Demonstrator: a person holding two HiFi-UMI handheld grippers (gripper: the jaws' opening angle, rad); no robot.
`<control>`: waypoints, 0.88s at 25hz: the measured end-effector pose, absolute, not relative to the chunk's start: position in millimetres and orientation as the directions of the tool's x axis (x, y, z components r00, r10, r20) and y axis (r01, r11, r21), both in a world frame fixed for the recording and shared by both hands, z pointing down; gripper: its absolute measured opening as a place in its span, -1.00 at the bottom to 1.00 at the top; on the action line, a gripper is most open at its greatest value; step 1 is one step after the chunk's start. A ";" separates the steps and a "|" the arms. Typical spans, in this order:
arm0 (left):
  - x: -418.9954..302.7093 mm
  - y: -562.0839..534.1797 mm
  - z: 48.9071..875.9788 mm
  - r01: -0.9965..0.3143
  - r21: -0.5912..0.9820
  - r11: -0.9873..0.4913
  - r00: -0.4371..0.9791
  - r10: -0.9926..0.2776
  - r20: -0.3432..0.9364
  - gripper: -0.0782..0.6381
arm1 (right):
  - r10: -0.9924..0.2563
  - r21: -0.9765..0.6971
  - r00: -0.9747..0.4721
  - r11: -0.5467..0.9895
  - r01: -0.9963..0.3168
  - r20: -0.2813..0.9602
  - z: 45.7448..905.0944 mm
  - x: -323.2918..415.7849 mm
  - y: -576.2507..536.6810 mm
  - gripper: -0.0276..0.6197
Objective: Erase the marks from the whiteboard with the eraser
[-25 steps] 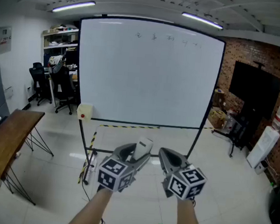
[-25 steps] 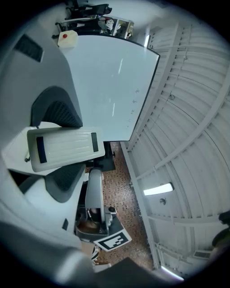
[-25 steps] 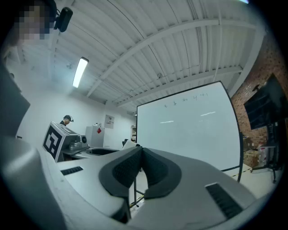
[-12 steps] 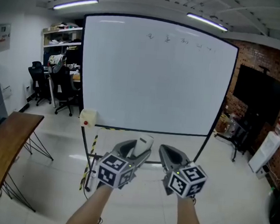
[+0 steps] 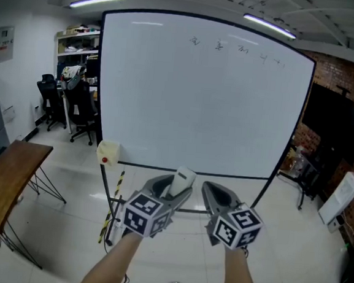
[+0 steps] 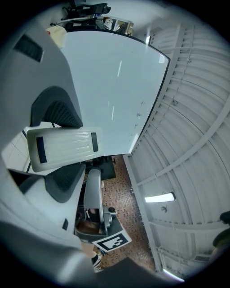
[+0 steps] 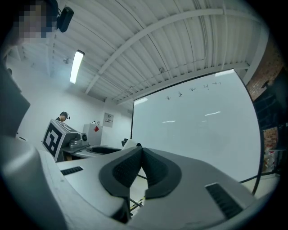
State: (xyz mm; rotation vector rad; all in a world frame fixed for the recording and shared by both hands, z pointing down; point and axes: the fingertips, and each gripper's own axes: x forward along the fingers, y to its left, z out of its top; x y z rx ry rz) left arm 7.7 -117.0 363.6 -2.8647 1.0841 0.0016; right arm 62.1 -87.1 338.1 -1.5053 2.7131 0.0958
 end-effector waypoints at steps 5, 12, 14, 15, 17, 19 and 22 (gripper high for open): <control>25.4 -171.3 362.5 -0.697 -0.071 -0.714 0.717 -0.697 -0.030 -0.05 | -0.818 0.044 -0.571 0.569 -0.821 -0.071 335.2 80.5 -142.8 -0.93; 48.7 -242.9 343.2 -0.753 -0.082 -0.653 0.658 -0.752 -0.048 -0.05 | -0.767 0.053 -0.635 0.633 -0.772 -0.089 316.3 105.6 -219.4 -0.93; 51.3 -258.6 336.7 -0.767 -0.090 -0.635 0.641 -0.766 -0.049 -0.05 | -0.750 0.059 -0.654 0.652 -0.756 -0.097 309.6 108.1 -236.7 -0.93; 52.1 -266.2 334.1 -0.773 -0.094 -0.627 0.633 -0.773 -0.046 -0.05 | -0.743 0.062 -0.662 0.659 -0.750 -0.100 306.7 109.0 -244.8 -0.93; 52.0 -281.6 328.2 -0.785 -0.102 -0.611 0.617 -0.786 -0.043 -0.05 | -0.731 0.067 -0.674 0.671 -0.738 -0.105 300.9 109.4 -260.3 -0.93; 49.2 -297.8 319.2 -0.797 -0.114 -0.593 0.601 -0.797 -0.054 -0.05 | -0.719 0.075 -0.686 0.682 -0.727 -0.109 294.7 107.1 -275.3 -0.93; 42.8 -324.2 307.2 -0.804 -0.132 -0.579 0.591 -0.804 -0.072 -0.05 | -0.712 0.087 -0.693 0.688 -0.721 -0.113 287.3 101.2 -298.5 -0.93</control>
